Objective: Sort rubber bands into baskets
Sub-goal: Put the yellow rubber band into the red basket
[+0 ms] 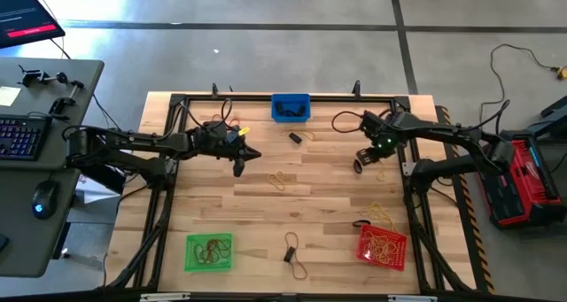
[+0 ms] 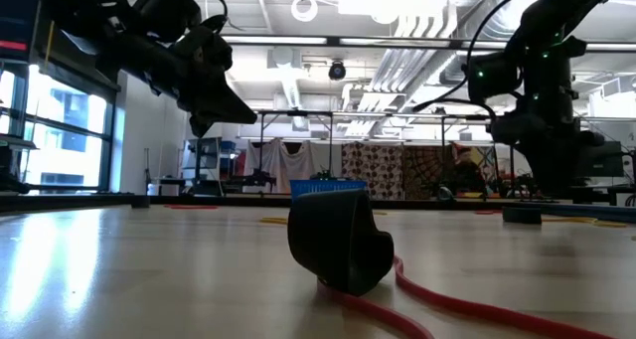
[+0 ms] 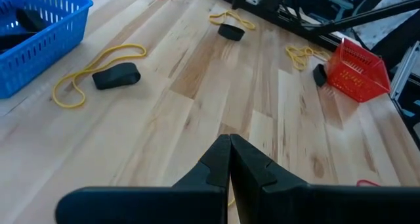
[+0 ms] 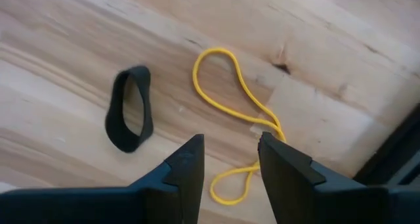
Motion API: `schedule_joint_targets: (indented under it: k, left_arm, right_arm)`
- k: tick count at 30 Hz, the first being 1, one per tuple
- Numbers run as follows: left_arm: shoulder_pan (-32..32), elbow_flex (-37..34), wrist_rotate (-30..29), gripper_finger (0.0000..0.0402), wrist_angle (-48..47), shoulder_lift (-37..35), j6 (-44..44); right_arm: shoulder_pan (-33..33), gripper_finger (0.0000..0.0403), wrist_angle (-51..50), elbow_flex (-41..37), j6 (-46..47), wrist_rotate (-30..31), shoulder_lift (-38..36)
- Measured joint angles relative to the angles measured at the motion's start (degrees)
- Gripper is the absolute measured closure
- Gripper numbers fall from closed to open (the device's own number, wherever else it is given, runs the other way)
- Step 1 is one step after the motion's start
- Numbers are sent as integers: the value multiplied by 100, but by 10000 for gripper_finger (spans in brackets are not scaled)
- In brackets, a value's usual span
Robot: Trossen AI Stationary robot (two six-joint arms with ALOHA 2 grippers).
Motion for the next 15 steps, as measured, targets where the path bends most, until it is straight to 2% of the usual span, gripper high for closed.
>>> schedule_joint_targets:
  k: [15]
  left_arm:
    - [0,0,-13,401,18,0,169]
  right_arm:
    - [-48,269,237,4,144,186,2]
